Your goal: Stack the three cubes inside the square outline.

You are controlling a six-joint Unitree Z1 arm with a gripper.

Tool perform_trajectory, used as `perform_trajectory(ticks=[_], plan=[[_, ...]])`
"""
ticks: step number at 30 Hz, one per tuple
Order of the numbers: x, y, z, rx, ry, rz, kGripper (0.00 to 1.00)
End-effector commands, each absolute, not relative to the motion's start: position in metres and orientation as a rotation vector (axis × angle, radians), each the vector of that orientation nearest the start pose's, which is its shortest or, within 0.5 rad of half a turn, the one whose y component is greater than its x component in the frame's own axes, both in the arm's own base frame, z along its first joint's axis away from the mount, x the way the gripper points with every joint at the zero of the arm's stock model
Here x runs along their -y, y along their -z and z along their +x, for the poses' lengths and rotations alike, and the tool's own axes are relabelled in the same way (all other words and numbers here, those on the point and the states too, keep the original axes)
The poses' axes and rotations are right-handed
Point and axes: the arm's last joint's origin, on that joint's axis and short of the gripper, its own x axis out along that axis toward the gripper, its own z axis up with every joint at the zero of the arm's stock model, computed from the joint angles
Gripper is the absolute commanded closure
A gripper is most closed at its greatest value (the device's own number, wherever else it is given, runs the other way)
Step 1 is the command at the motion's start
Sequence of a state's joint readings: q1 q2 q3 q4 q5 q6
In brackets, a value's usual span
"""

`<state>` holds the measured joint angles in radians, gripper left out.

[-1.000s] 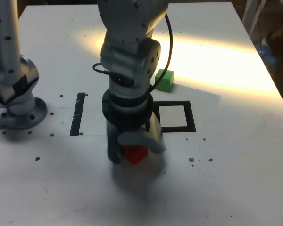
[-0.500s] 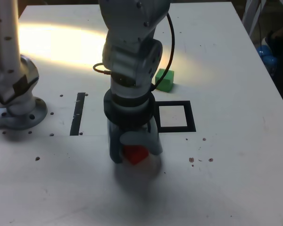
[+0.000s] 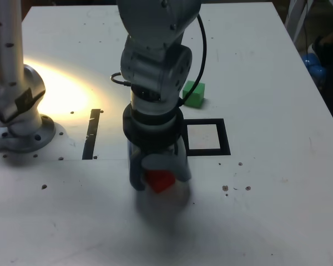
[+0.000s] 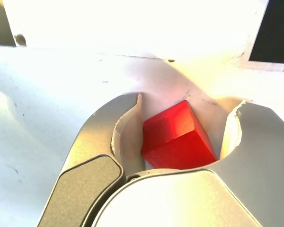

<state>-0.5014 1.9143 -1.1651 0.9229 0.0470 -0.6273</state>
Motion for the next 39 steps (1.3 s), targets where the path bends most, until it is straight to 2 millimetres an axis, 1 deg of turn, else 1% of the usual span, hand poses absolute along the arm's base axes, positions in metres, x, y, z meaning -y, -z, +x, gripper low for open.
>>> perform_trajectory(ticks=[1,6,11,15,19,21,23,28,39], plan=[[0.145,-0.214,0.27,-1.601,-0.155,0.002,0.58],[0.14,-0.231,0.273,-1.531,-0.111,0.069,0.58],[0.127,-0.24,0.281,-1.488,-0.073,0.148,0.58],[0.108,-0.247,0.289,-1.461,-0.061,0.214,0.57],[0.081,-0.256,0.297,-1.456,-0.064,0.27,0.57],[0.072,-0.255,0.302,-1.47,-0.066,0.285,0.57],[0.068,-0.25,0.307,-1.491,-0.063,0.293,0.57],[0.07,-0.235,0.317,-1.532,-0.039,0.309,0.57],[0.066,-0.221,0.329,-1.562,-0.015,0.351,0.57]])
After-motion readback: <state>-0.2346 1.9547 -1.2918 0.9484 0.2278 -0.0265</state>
